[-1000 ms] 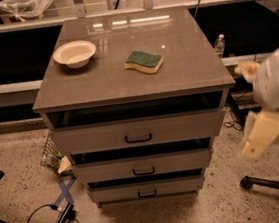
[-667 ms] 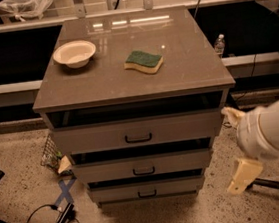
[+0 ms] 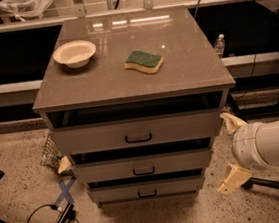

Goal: Open middle drawer

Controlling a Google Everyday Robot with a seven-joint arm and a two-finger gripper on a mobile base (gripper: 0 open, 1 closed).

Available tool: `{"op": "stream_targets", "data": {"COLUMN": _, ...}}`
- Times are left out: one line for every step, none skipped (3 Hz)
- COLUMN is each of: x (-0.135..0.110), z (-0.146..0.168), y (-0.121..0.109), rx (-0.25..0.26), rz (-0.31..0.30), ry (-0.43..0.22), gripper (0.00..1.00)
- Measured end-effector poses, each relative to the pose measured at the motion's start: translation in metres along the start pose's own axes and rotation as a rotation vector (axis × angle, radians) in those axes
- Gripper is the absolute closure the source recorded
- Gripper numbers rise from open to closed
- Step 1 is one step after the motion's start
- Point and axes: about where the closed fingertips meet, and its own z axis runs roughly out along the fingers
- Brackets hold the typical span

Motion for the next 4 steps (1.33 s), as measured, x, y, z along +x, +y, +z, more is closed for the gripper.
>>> {"op": "stream_targets", "data": {"x": -0.004, "z": 0.006, "y": 0.003, "rx": 0.003, "rz": 0.002, "ry": 0.006, "gripper": 0.0}}
{"op": "stream_targets", "data": {"x": -0.013, "z": 0.054, "y": 0.022, "rx": -0.019, "rz": -0.027, "ry": 0.026, "gripper": 0.0}}
{"op": "stream_targets", "data": {"x": -0.017, "z": 0.106, "y": 0.03, "rx": 0.006, "rz": -0.004, "ry": 0.009, "gripper": 0.0}}
{"op": "stream_targets", "data": {"x": -0.015, "z": 0.149, "y": 0.02, "rx": 0.058, "rz": 0.012, "ry": -0.021, "gripper": 0.0}}
